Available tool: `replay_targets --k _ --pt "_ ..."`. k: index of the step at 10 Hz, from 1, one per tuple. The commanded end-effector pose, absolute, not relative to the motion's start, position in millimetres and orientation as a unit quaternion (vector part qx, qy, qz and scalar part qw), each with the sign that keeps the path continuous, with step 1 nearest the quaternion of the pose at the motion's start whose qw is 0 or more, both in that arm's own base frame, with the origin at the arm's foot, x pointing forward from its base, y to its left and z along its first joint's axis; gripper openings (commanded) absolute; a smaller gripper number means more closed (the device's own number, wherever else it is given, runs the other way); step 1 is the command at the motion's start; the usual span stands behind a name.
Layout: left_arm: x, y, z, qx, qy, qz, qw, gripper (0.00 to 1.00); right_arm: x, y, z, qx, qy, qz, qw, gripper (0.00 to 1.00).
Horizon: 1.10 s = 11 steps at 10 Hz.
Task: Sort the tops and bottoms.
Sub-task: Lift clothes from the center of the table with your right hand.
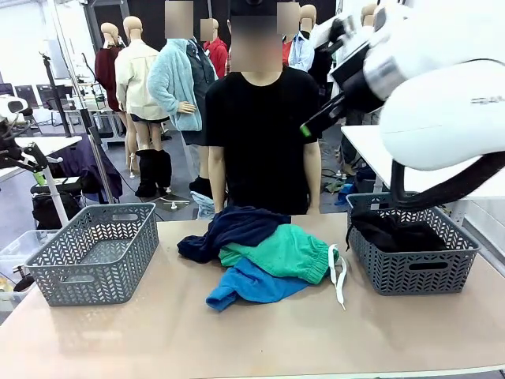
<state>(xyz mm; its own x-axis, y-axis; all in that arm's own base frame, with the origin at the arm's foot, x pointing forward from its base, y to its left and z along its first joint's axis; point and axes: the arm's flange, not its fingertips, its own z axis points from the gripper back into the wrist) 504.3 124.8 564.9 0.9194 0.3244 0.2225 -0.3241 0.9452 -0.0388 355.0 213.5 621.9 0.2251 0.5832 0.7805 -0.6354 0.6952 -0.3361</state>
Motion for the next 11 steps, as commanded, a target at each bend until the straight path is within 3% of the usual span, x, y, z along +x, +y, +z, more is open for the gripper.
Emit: replay_targets --k 1,3,4,11 --pt "503 125 564 0.011 -0.112 0.175 0.978 1.00 404 245 607 -0.002 -0.427 0.420 0.801 1.00" --pt "503 125 564 0.011 -0.112 0.175 0.978 1.00 433 273 563 -0.010 -0.377 0.420 0.826 1.00" --pt "503 125 564 0.011 -0.112 0.175 0.978 1.00 399 247 584 0.007 -0.430 0.409 0.805 1.00" --pt "503 125 564 0.011 -0.112 0.175 0.978 1.00 398 251 593 0.001 -0.436 0.403 0.805 1.00"
